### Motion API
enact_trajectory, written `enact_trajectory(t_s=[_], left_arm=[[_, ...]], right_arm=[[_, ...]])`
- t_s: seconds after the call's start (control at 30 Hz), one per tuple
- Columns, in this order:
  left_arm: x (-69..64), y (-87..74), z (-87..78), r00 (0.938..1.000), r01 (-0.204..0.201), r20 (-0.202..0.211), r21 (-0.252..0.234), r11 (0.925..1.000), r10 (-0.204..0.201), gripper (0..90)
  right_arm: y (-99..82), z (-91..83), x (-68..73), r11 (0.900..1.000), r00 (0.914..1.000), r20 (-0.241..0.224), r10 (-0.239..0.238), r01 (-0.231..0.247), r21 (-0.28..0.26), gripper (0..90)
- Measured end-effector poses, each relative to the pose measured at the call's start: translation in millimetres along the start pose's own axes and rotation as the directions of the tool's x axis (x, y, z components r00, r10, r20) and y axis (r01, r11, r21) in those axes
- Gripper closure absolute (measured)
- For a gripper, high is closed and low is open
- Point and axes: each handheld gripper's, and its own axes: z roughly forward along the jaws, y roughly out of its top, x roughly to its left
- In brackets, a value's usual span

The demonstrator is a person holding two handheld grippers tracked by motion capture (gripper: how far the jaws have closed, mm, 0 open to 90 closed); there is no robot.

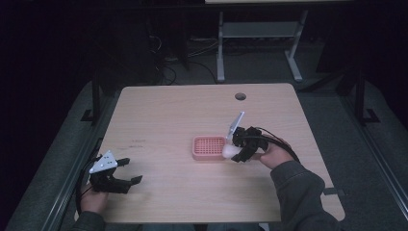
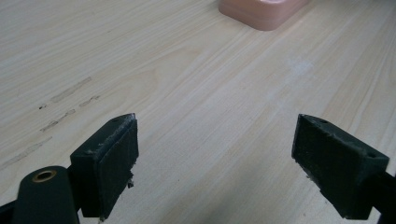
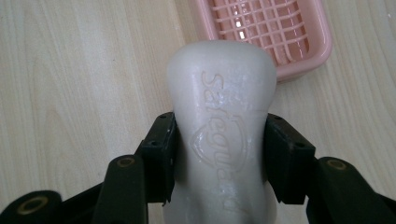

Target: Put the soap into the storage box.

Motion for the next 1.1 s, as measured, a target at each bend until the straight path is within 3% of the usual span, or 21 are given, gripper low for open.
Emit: enact_trajectory(t_s=[1.1], left_arm=[[1.0,0.1,-1.3,1.0,0.0,-0.003,-0.008,1.0,0.0,13.9]], right_arm=[[28.2,-0.4,-5.5,0.9988,0.9989,0.005,-0.047,0.047,0.014,48.6]])
